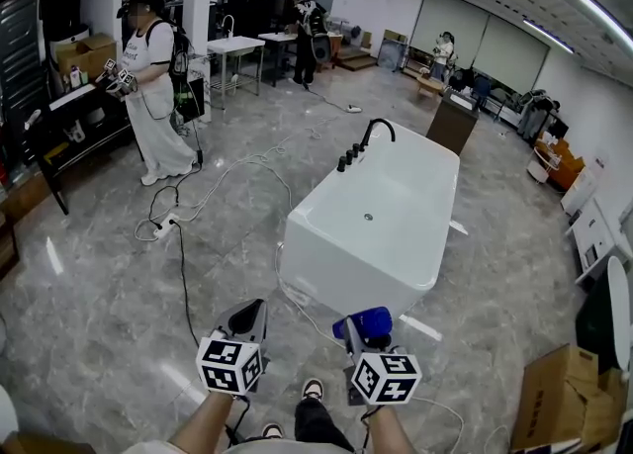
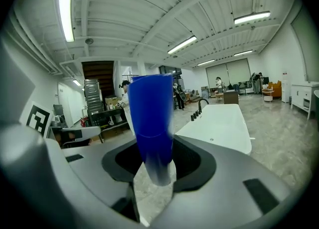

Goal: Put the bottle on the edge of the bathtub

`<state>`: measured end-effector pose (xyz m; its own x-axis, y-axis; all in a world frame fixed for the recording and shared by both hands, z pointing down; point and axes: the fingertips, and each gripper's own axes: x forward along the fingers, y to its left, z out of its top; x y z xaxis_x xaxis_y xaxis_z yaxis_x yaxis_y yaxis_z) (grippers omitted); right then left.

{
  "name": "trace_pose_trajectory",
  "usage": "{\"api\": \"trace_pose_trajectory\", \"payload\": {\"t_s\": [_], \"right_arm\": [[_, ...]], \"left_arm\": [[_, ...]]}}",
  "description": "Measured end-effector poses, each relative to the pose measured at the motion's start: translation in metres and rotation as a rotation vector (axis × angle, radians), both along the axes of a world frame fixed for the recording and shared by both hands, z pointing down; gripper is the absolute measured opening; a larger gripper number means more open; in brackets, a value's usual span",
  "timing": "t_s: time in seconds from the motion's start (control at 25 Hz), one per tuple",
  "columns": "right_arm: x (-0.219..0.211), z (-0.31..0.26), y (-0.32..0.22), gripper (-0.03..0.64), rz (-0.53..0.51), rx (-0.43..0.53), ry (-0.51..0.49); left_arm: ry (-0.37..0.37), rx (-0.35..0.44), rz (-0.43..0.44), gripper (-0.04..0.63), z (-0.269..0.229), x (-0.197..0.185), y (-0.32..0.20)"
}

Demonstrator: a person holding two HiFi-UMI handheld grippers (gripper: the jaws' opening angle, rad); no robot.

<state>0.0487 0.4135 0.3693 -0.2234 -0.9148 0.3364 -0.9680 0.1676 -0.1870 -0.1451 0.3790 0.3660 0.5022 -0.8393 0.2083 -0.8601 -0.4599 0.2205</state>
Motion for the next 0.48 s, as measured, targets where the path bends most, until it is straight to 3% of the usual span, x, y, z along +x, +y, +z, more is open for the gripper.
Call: {"api": "trace_pose_trajectory", "payload": {"t_s": [0.48], "right_arm": [[0.005, -0.006, -0.086, 0.175, -0.044, 0.009, 0.025]], "left_arm": [[0.011, 0.017, -0.033, 0.015, -0.005, 0.008, -0.079]]}}
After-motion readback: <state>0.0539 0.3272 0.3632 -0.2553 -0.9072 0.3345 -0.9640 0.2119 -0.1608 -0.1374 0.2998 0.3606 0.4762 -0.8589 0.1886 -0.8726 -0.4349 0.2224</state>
